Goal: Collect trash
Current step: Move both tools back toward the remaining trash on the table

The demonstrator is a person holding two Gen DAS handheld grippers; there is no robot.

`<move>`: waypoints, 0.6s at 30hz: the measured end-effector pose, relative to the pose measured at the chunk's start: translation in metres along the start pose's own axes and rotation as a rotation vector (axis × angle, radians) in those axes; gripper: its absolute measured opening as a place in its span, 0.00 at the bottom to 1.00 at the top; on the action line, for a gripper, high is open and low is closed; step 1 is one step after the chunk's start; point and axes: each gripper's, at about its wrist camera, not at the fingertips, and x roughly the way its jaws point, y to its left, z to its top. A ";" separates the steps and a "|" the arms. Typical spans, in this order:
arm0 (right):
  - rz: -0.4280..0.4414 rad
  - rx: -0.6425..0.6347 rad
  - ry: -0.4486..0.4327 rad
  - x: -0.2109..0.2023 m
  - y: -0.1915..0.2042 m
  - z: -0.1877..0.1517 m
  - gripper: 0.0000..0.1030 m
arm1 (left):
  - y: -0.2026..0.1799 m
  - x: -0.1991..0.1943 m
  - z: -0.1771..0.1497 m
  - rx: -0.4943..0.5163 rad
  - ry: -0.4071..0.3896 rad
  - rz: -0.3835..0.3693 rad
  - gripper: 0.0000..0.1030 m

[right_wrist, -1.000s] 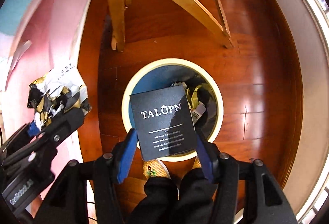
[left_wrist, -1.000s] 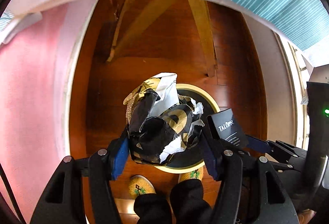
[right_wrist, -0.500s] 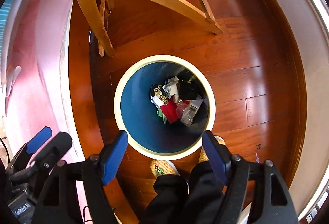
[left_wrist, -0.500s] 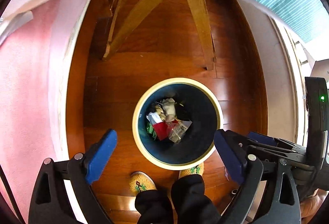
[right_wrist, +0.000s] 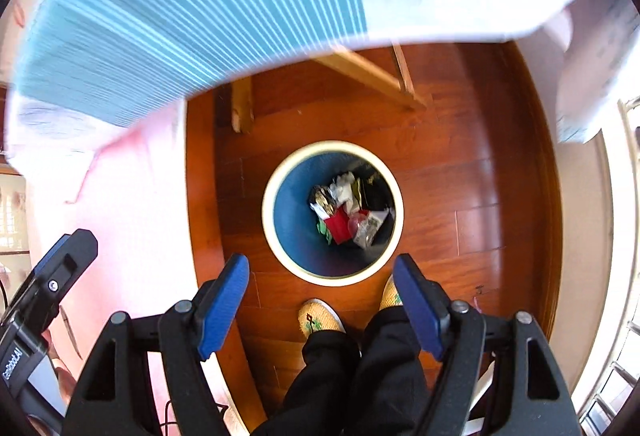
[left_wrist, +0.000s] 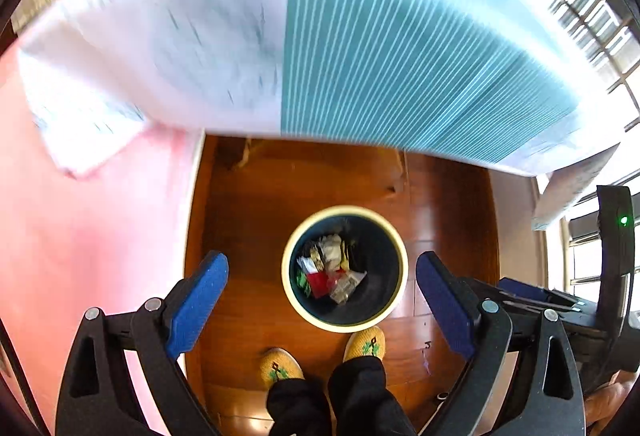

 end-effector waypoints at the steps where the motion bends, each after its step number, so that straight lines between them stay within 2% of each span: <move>1: 0.001 -0.006 -0.020 -0.015 0.005 -0.001 0.73 | 0.000 -0.013 0.002 0.007 -0.013 -0.003 0.91; 6: 0.027 -0.033 -0.117 -0.085 0.026 -0.003 0.73 | 0.000 -0.085 0.016 0.029 -0.106 -0.019 0.91; 12: 0.053 -0.069 -0.241 -0.163 0.053 -0.007 0.73 | 0.010 -0.172 0.041 -0.010 -0.240 -0.047 0.91; 18: 0.052 -0.106 -0.388 -0.222 0.076 -0.008 0.73 | 0.010 -0.236 0.062 0.010 -0.344 -0.070 0.91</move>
